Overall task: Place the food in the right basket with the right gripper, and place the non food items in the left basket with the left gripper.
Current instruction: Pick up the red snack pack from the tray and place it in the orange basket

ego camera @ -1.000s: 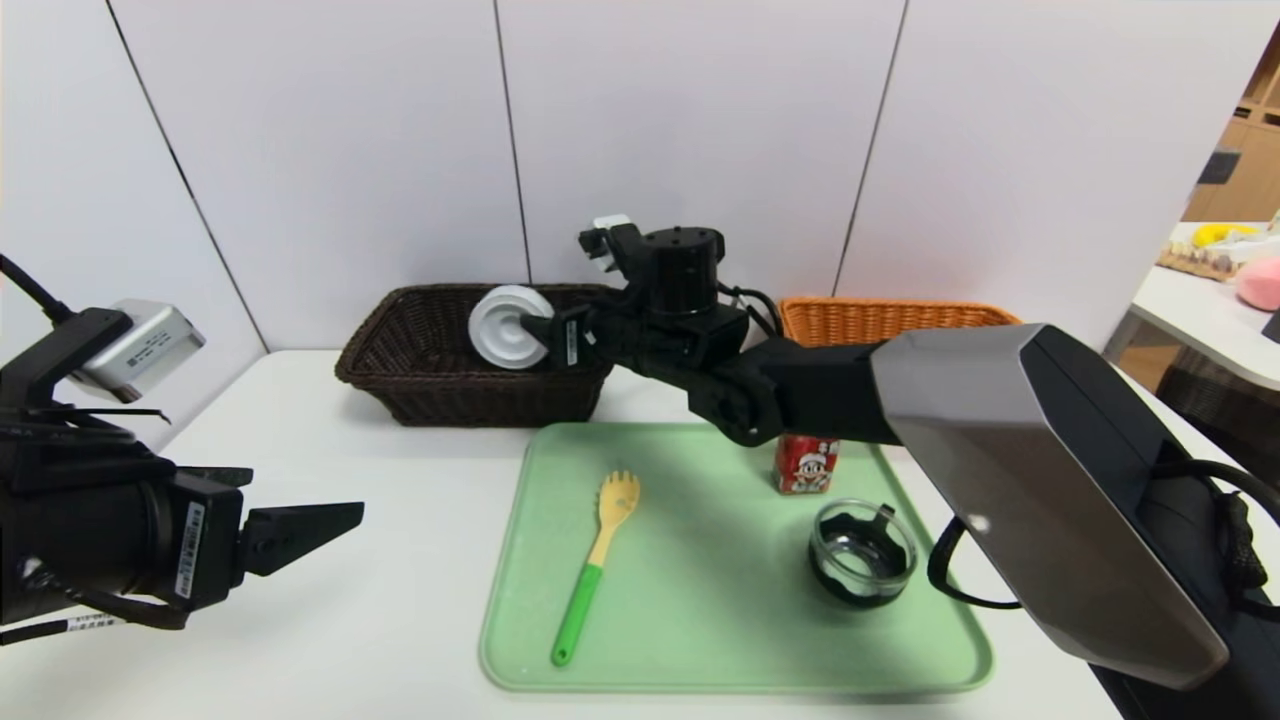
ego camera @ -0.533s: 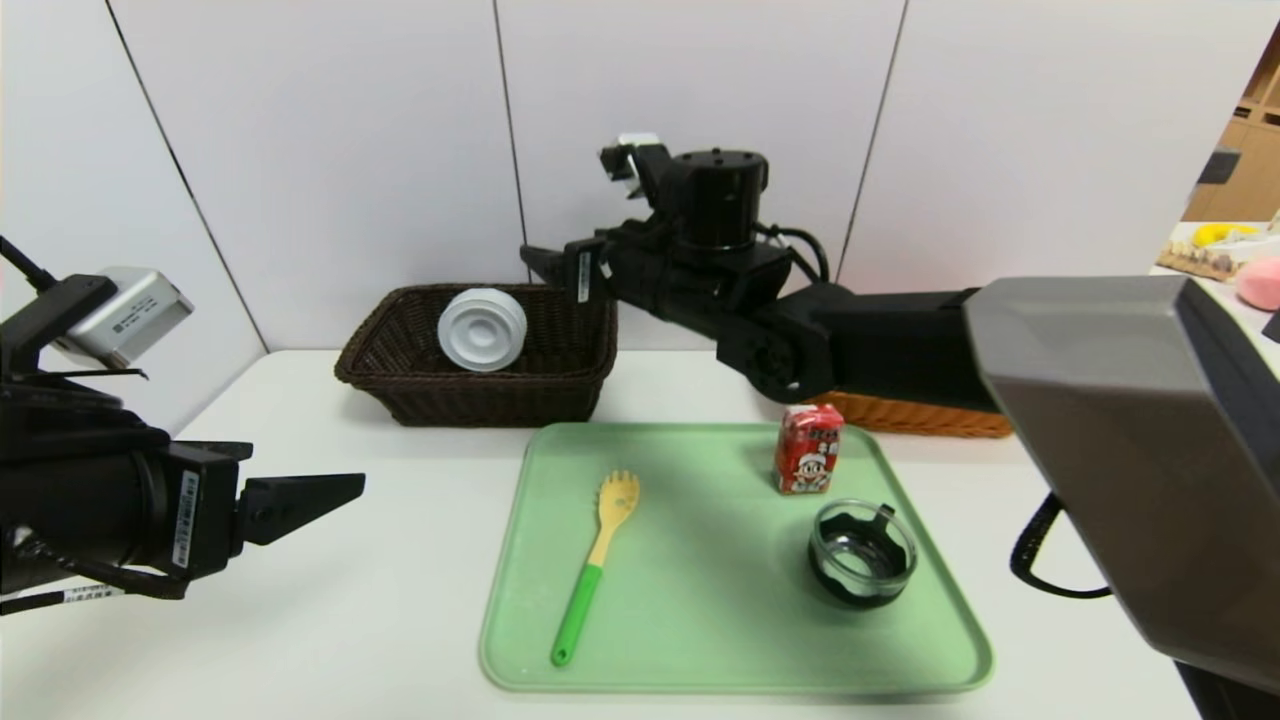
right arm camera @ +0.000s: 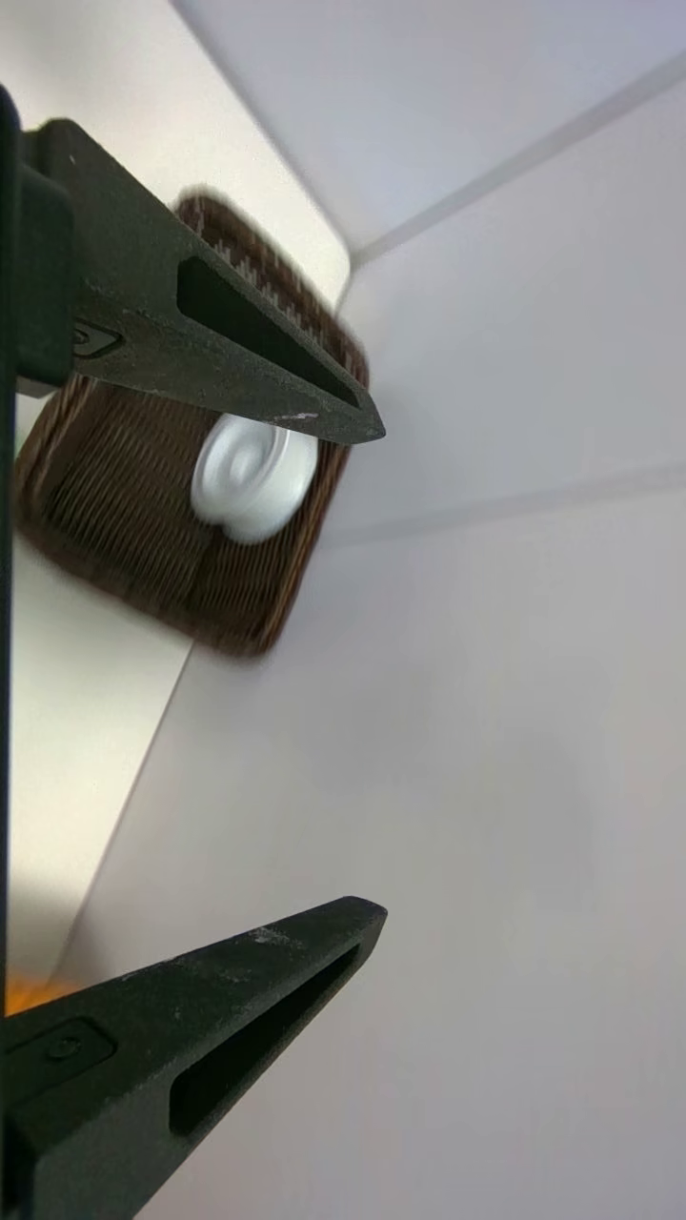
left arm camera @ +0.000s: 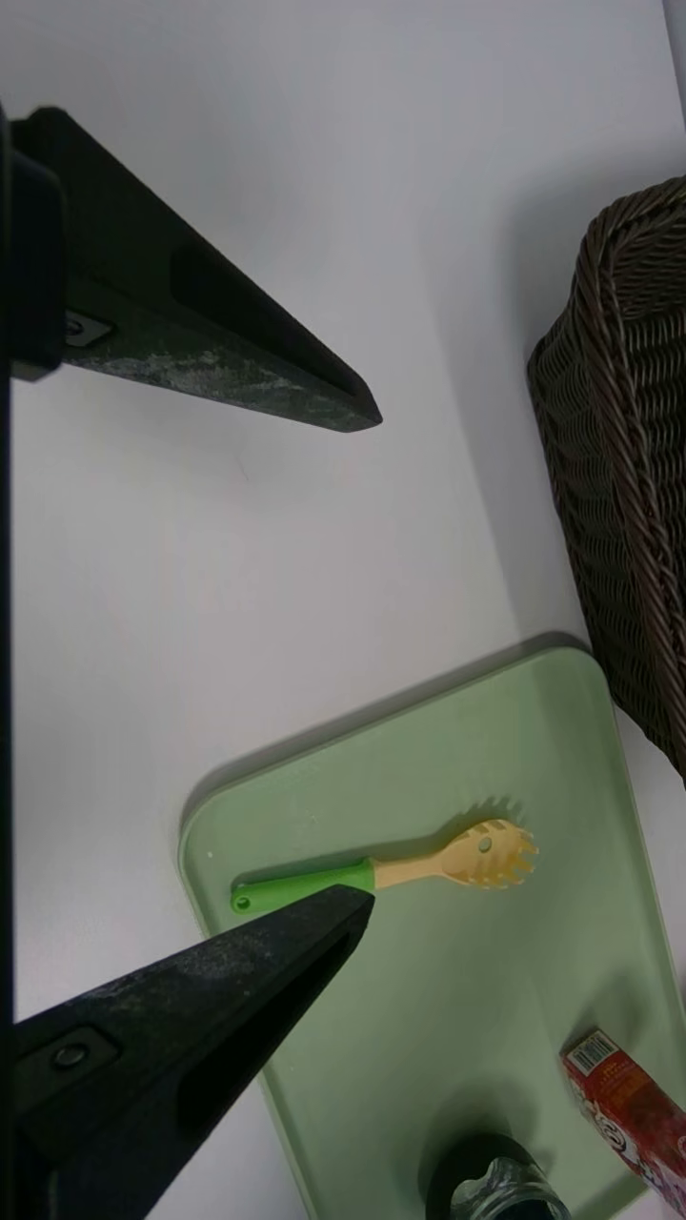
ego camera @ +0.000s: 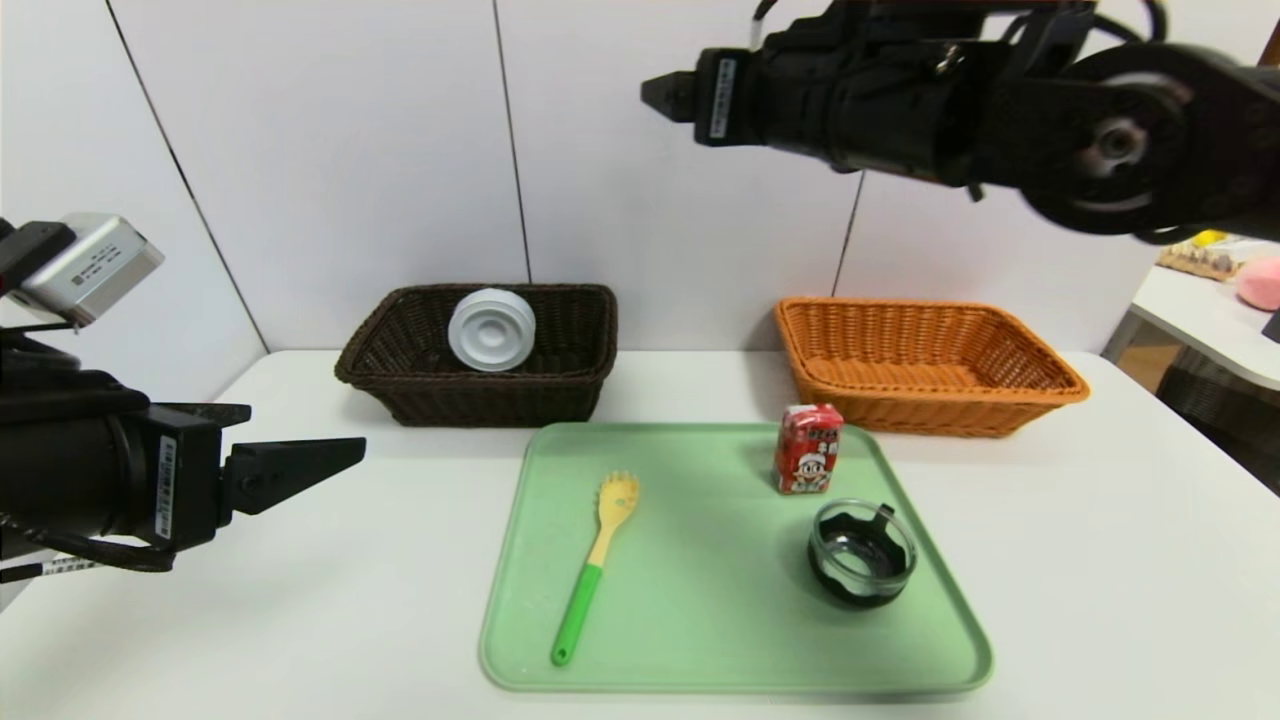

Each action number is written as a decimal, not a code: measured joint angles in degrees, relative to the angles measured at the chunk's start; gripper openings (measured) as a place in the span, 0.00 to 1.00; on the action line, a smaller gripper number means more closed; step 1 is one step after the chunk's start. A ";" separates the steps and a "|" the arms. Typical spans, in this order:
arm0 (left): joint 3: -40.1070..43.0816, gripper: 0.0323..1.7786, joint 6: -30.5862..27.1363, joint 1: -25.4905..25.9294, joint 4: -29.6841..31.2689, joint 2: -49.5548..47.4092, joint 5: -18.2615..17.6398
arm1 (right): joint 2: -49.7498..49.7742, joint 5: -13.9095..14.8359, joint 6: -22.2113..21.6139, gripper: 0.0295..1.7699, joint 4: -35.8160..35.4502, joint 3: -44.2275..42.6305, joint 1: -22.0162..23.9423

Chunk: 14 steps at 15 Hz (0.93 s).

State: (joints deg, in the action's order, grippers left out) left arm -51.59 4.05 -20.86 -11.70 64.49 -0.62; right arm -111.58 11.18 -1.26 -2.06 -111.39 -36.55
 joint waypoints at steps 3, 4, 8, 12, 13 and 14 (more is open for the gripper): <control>0.00 0.95 0.11 -0.94 -0.01 -0.79 0.02 | 6.81 6.10 0.77 0.94 9.55 2.21 1.61; 0.00 0.95 0.13 -1.30 0.00 -1.10 0.02 | 9.00 6.81 0.88 0.94 11.64 3.62 1.72; 0.49 0.95 0.22 -2.62 -0.12 -2.95 -0.06 | 15.42 10.90 -8.87 0.95 21.96 9.07 1.82; 1.10 0.95 0.20 -3.47 -0.15 -4.79 -0.20 | 17.62 12.80 -29.42 0.96 35.22 10.12 4.05; 1.23 0.95 0.22 -3.75 -0.12 -5.12 -0.22 | 18.16 12.25 -35.10 0.96 38.80 11.12 4.41; 1.34 0.95 0.24 -4.00 -0.15 -5.40 -0.23 | 18.77 11.36 -39.45 0.96 41.80 13.01 4.78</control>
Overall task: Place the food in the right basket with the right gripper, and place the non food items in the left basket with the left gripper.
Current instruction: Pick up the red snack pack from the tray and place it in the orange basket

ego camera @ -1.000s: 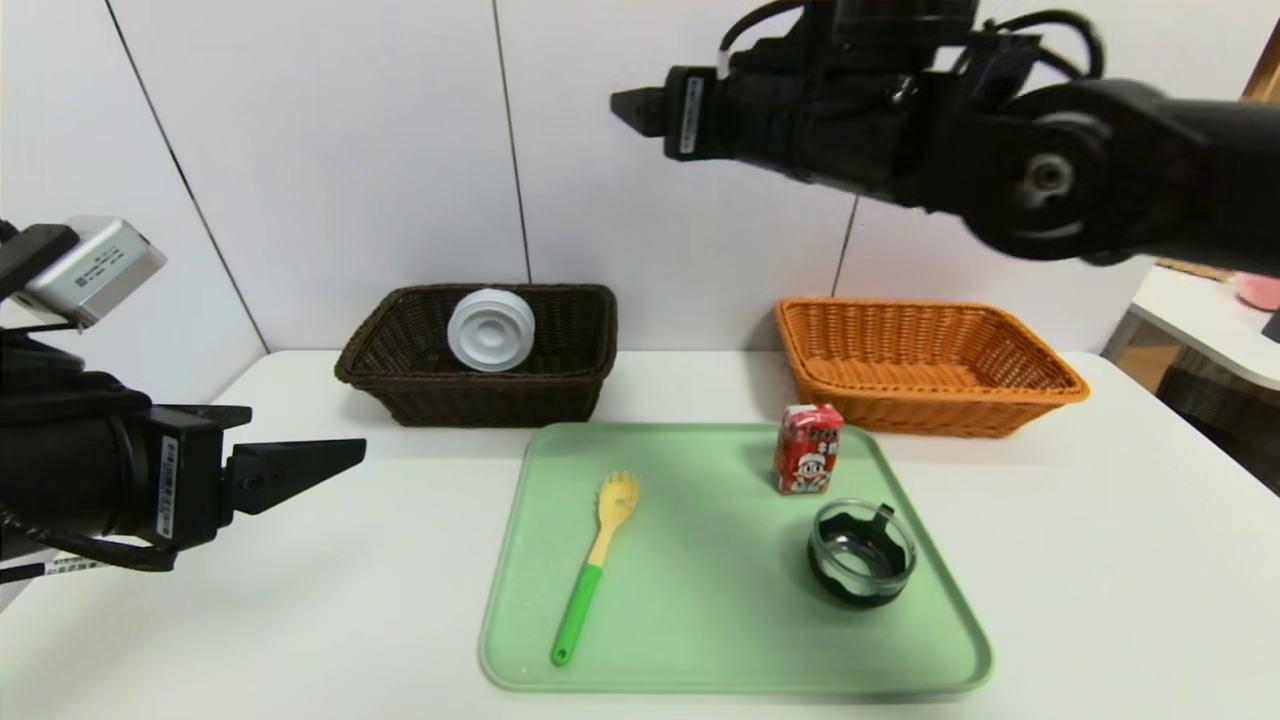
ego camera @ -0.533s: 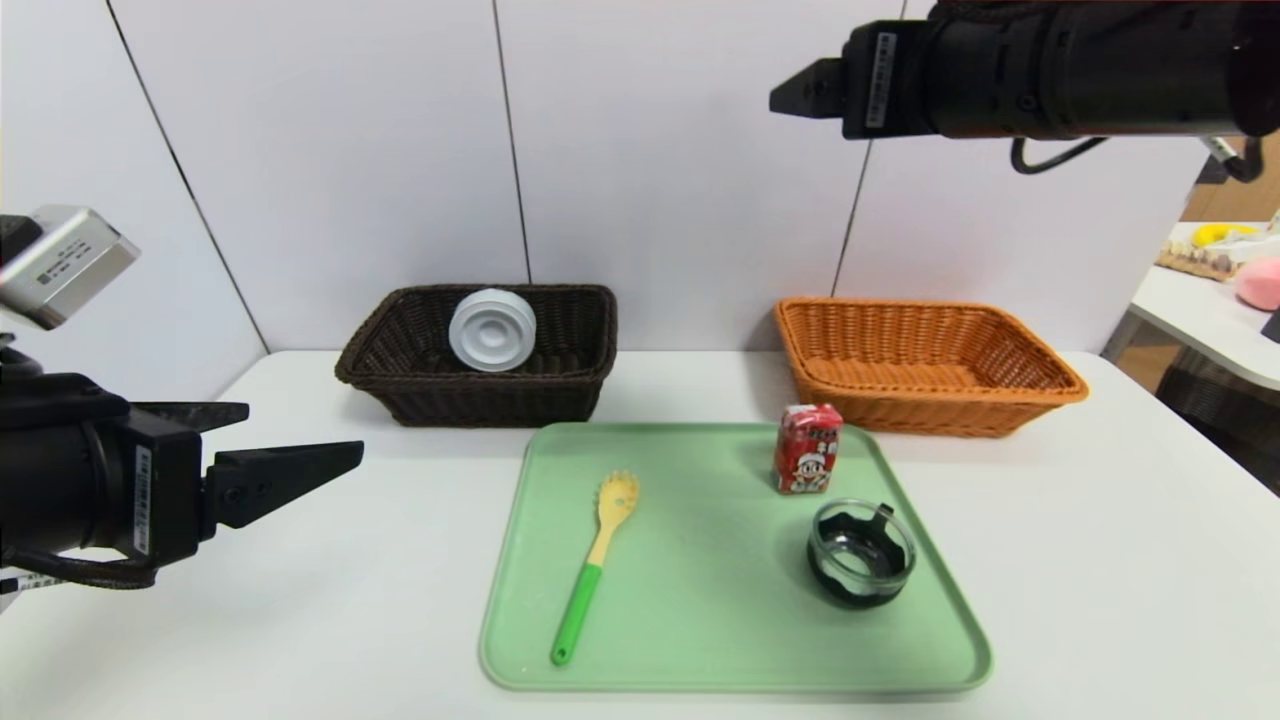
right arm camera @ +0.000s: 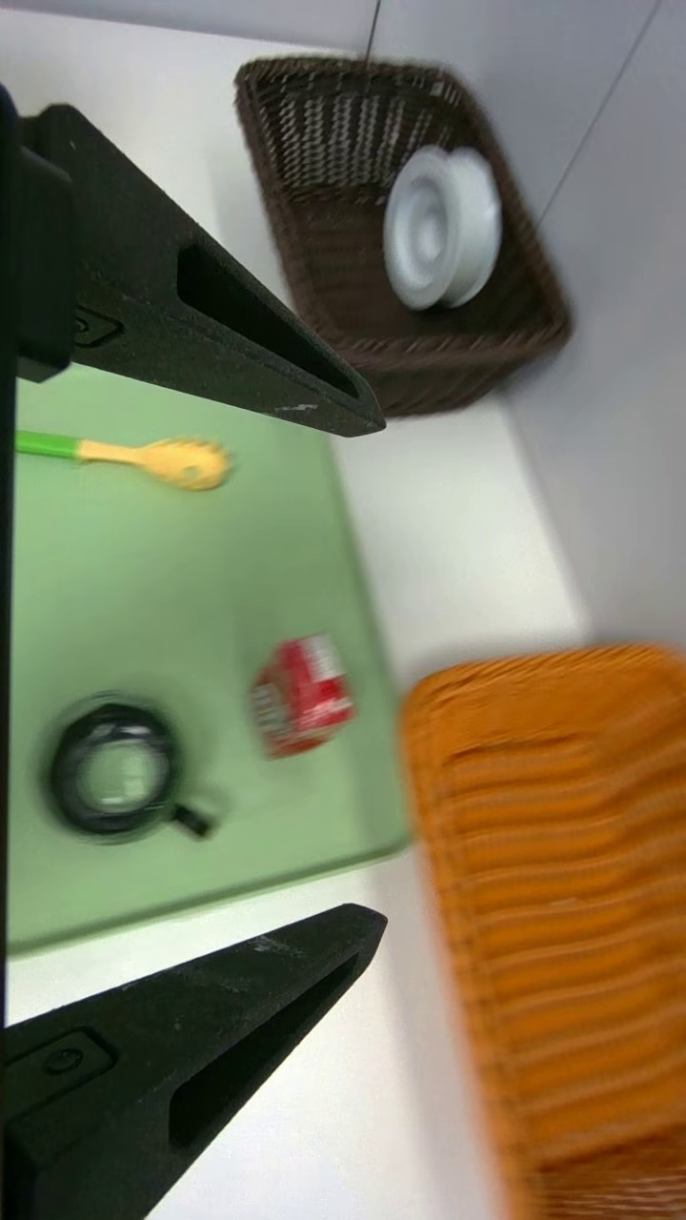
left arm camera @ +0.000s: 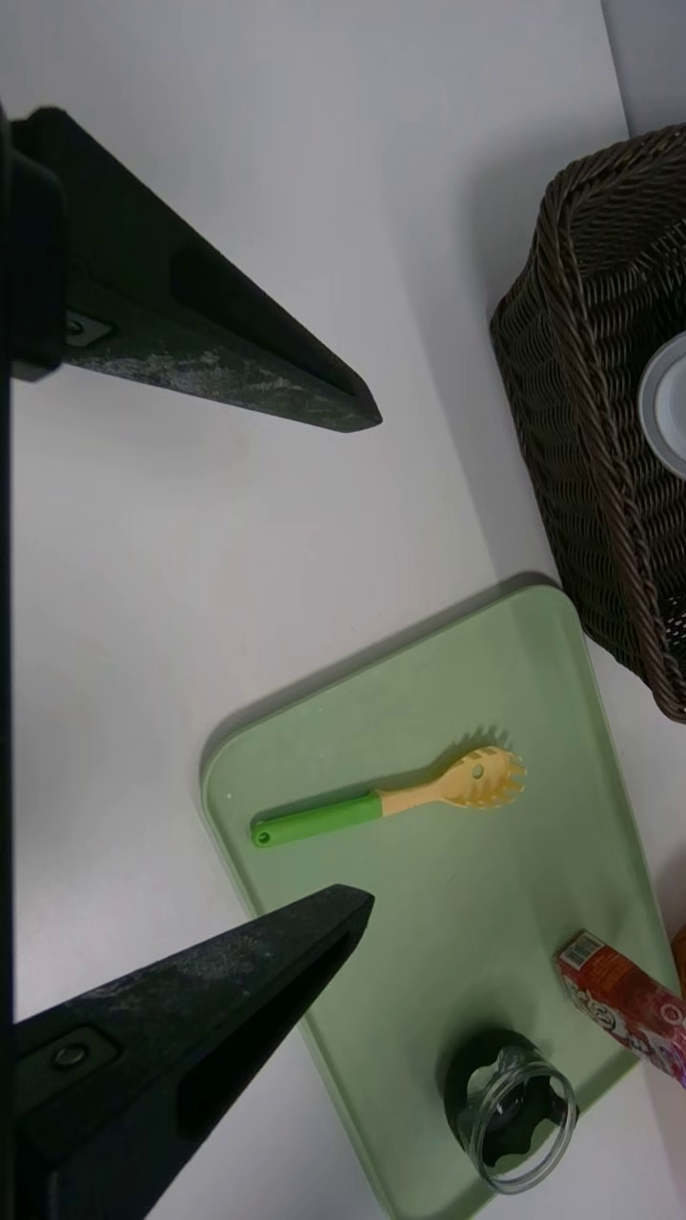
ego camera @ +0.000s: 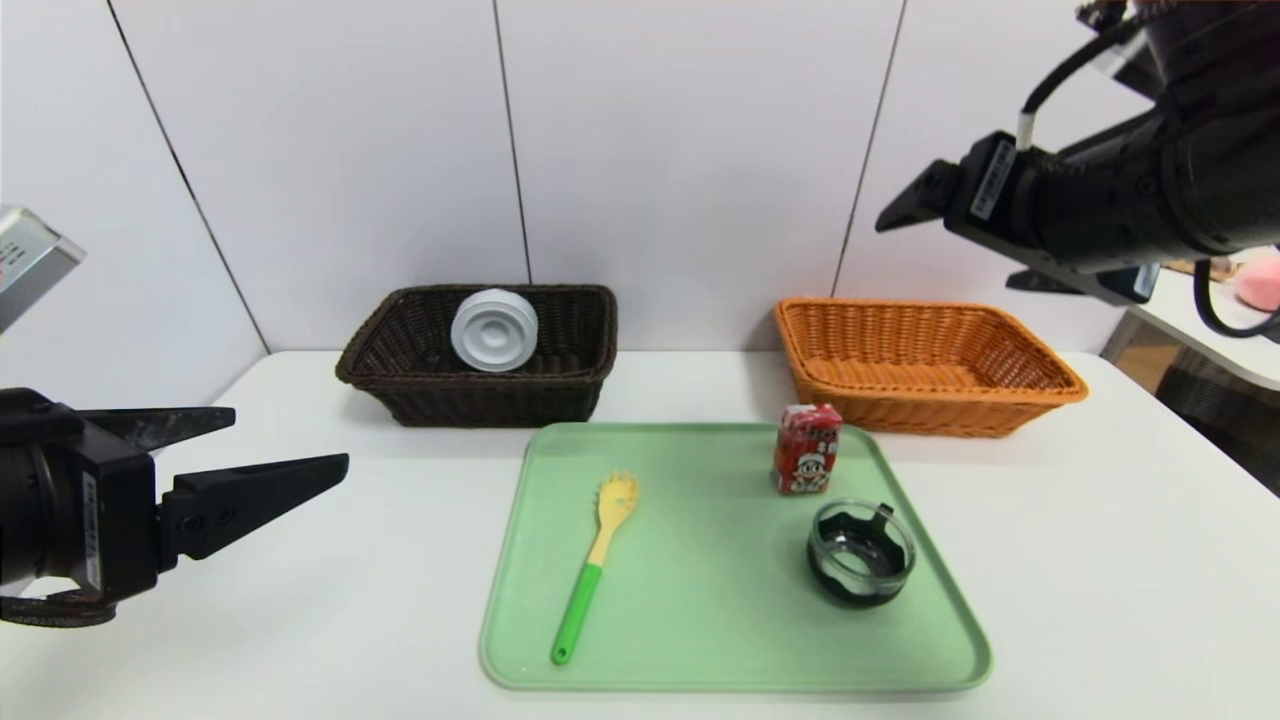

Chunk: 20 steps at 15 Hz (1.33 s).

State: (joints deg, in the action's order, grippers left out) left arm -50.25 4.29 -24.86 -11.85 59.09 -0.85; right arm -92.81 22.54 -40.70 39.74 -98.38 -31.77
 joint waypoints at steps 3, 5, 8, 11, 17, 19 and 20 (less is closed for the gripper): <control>0.39 0.95 -0.02 -0.55 -0.11 -1.05 0.06 | 1.52 -2.28 -5.27 0.96 4.44 7.73 1.37; 1.35 0.95 0.00 -0.61 -0.13 -1.97 0.09 | 0.78 -2.51 -10.81 0.96 4.72 8.72 2.08; 3.54 0.95 -0.05 -0.57 -0.05 -3.46 0.09 | -2.72 -6.78 -22.86 0.96 7.72 4.61 3.24; 4.74 0.95 -0.05 -0.55 -0.02 -4.57 0.09 | -6.69 -15.60 -32.78 0.96 11.56 -3.39 4.07; 5.22 0.95 -0.09 -0.55 0.02 -5.10 0.00 | -10.30 -17.97 -34.88 0.96 12.07 -6.56 3.57; 5.35 0.95 -0.05 -0.55 0.20 -4.74 -0.13 | -10.61 -15.65 -31.23 0.96 11.96 -6.74 2.61; 5.49 0.95 -0.02 -0.55 0.26 -4.52 -0.22 | -10.93 -14.31 -30.55 0.96 11.89 -6.85 2.04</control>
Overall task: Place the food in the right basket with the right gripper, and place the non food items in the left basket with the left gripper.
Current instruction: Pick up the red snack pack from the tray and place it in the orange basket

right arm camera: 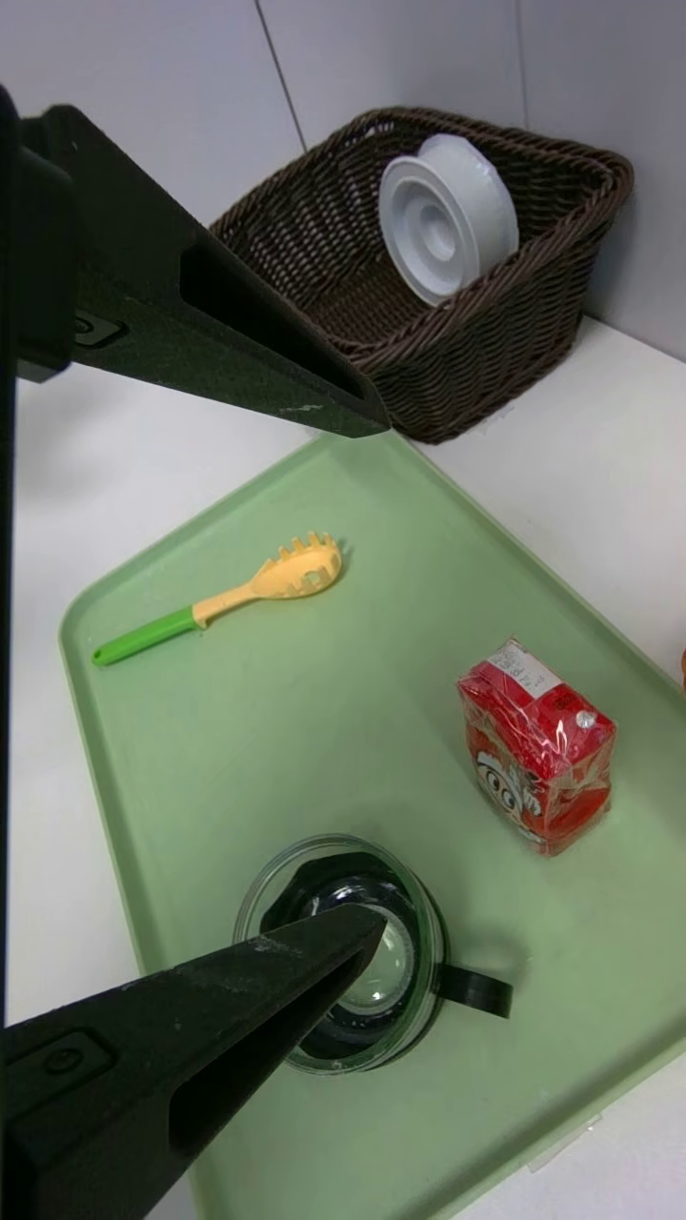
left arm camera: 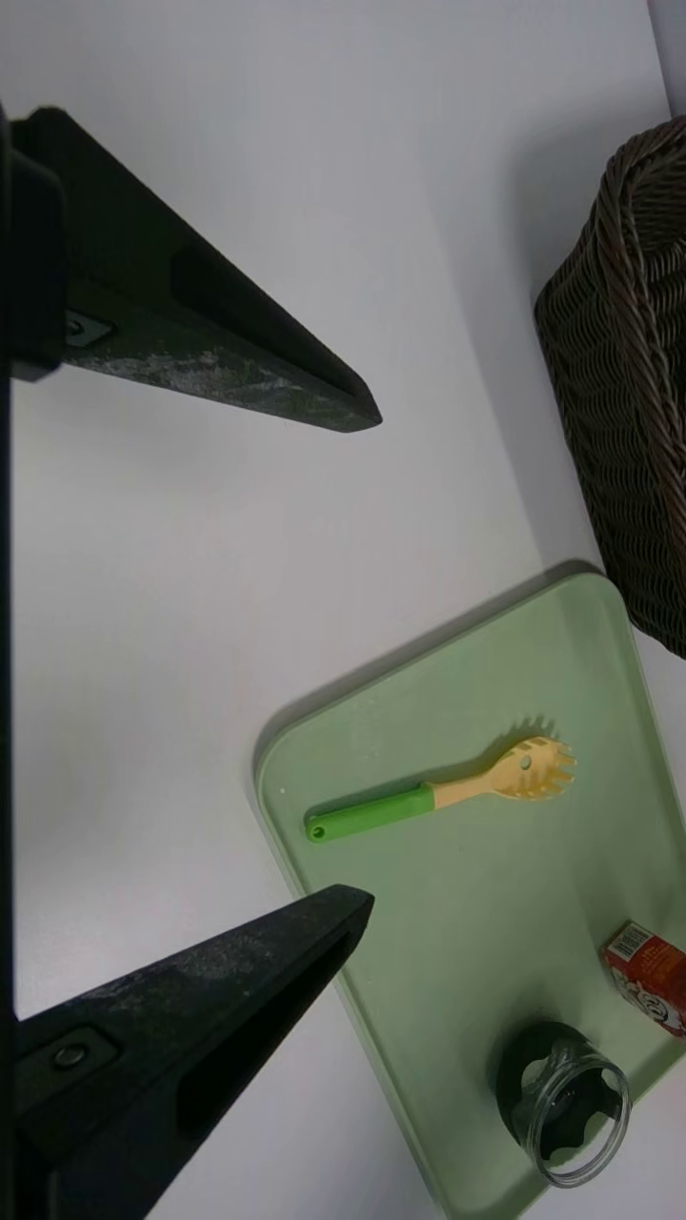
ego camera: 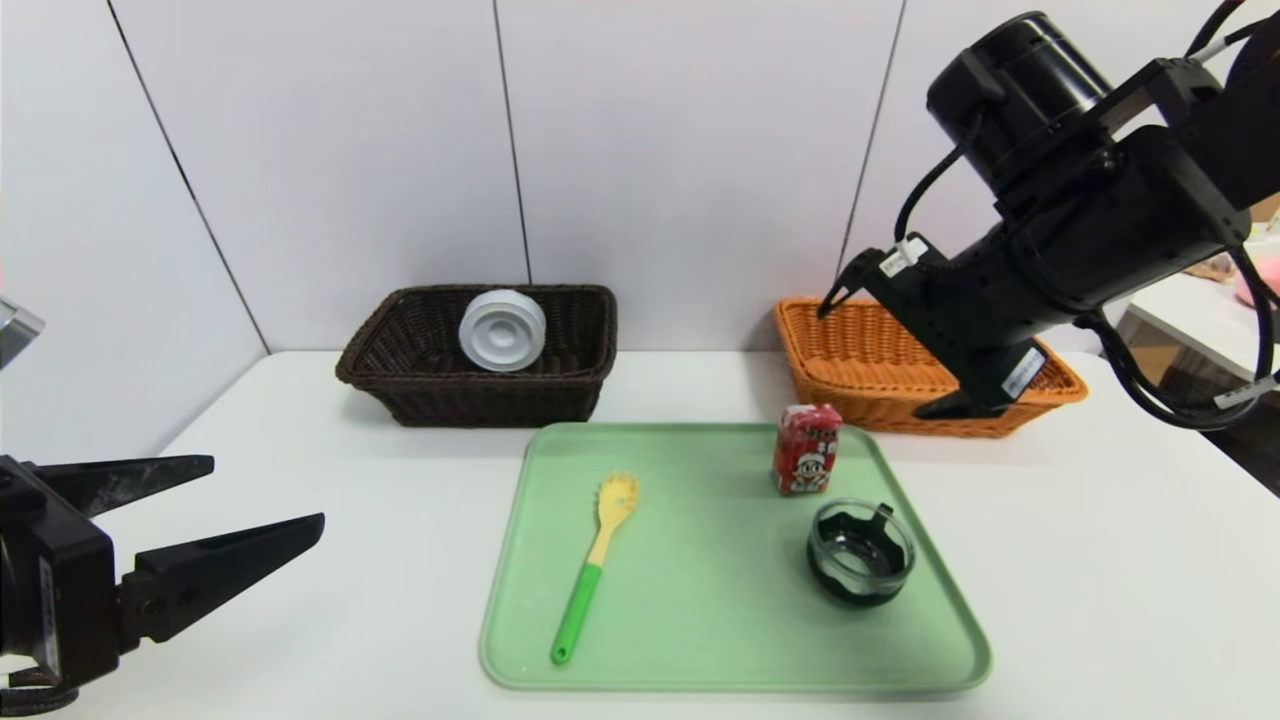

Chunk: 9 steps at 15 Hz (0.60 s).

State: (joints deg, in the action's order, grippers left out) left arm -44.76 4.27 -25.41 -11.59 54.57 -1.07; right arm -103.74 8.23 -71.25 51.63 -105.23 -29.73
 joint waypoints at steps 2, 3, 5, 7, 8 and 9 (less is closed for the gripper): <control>0.15 0.95 0.06 0.00 0.02 0.21 0.02 | -1.41 0.06 -0.41 0.96 -0.11 -0.28 -0.17; 0.17 0.95 0.06 0.00 0.02 0.26 0.00 | -2.35 -0.33 -1.29 0.96 -0.12 -0.69 0.22; 0.22 0.95 0.06 0.00 0.00 0.30 0.02 | -4.19 -1.93 -2.63 0.96 0.00 -1.77 0.90; 0.22 0.95 0.09 0.00 -0.01 0.28 0.04 | -6.05 -2.89 -2.94 0.96 0.07 -2.73 1.97; 0.22 0.95 0.09 0.00 -0.01 0.23 0.04 | -6.88 -3.17 -3.02 0.96 0.22 -3.18 2.51; 0.22 0.95 0.09 0.00 -0.01 0.21 0.02 | -7.80 -3.77 -3.55 0.96 0.35 -3.60 2.97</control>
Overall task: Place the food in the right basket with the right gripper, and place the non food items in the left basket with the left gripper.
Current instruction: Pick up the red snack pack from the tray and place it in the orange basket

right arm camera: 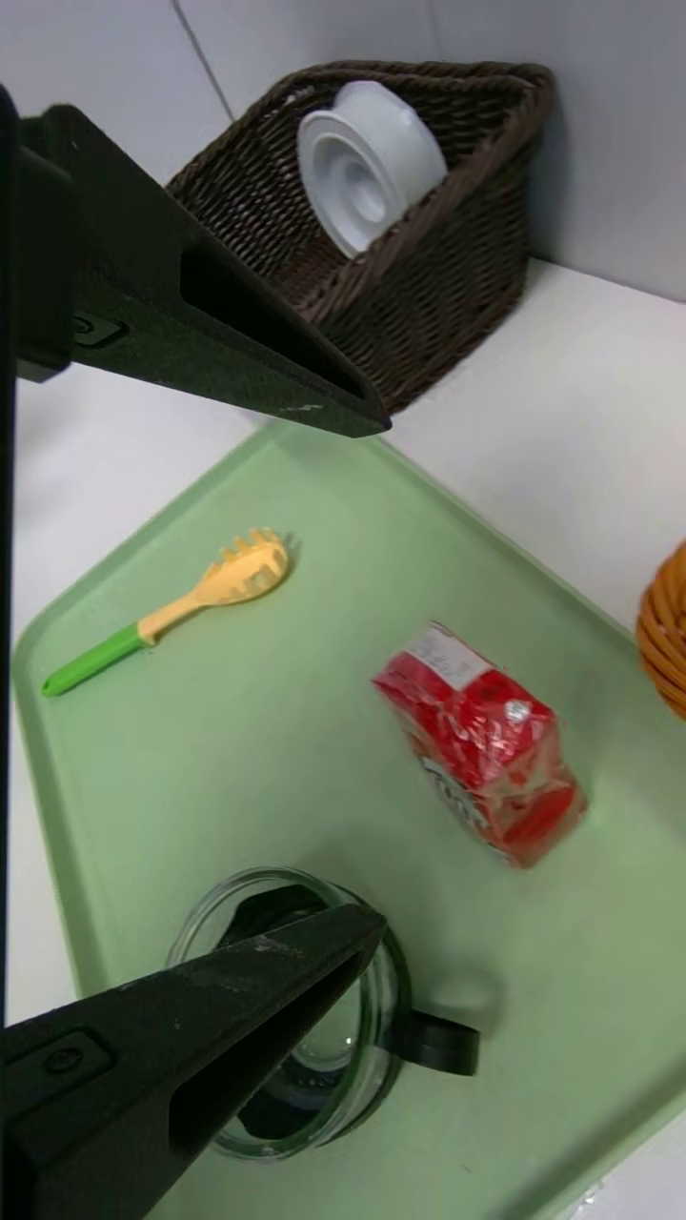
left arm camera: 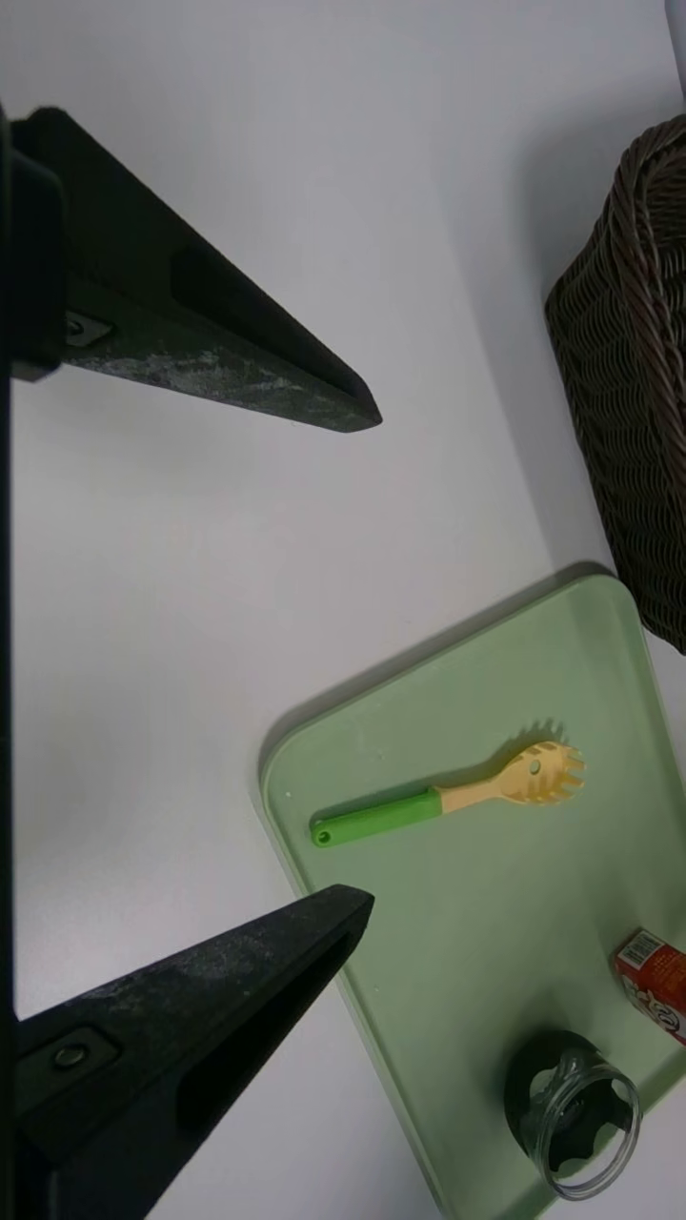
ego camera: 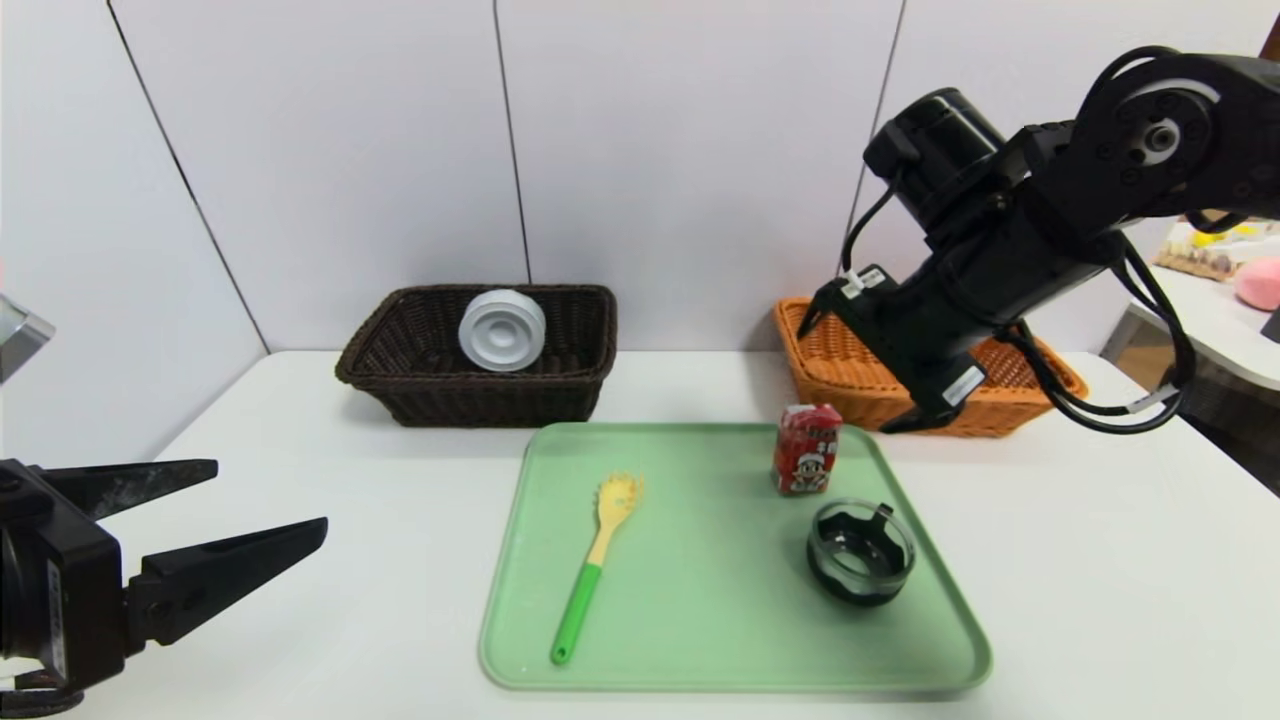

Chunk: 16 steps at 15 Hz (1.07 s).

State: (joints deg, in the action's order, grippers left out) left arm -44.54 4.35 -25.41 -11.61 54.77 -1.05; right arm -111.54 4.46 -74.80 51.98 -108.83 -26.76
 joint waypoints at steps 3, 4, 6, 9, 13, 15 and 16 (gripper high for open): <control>0.00 0.95 0.00 0.00 0.00 -0.01 0.00 | -2.18 -1.44 -1.79 0.96 0.48 -0.44 0.99; 0.00 0.95 0.00 0.00 0.01 -0.06 0.00 | -2.65 -2.18 -2.04 0.96 0.63 -0.44 1.33; 0.00 0.95 -0.02 0.07 0.00 -0.09 0.01 | -3.58 -3.73 -3.47 0.96 1.18 -0.41 1.55; 0.00 0.95 -0.02 0.11 0.00 -0.20 0.09 | -4.58 -3.86 -3.84 0.96 1.16 -0.51 1.73; 0.00 0.95 -0.02 0.11 0.00 -0.26 0.06 | -5.44 -3.91 -3.94 0.96 1.13 -0.74 1.68; 0.00 0.95 -0.02 0.13 0.00 -0.28 0.09 | -5.81 -3.91 -4.00 0.96 1.11 -0.74 1.77; 0.00 0.95 -0.02 0.16 0.00 -0.28 0.09 | -6.05 -3.94 -4.02 0.96 1.07 -0.74 1.77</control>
State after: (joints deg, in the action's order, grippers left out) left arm -44.54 4.33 -25.25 -11.61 54.49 -0.96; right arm -117.59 0.52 -78.82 53.05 -109.57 -24.99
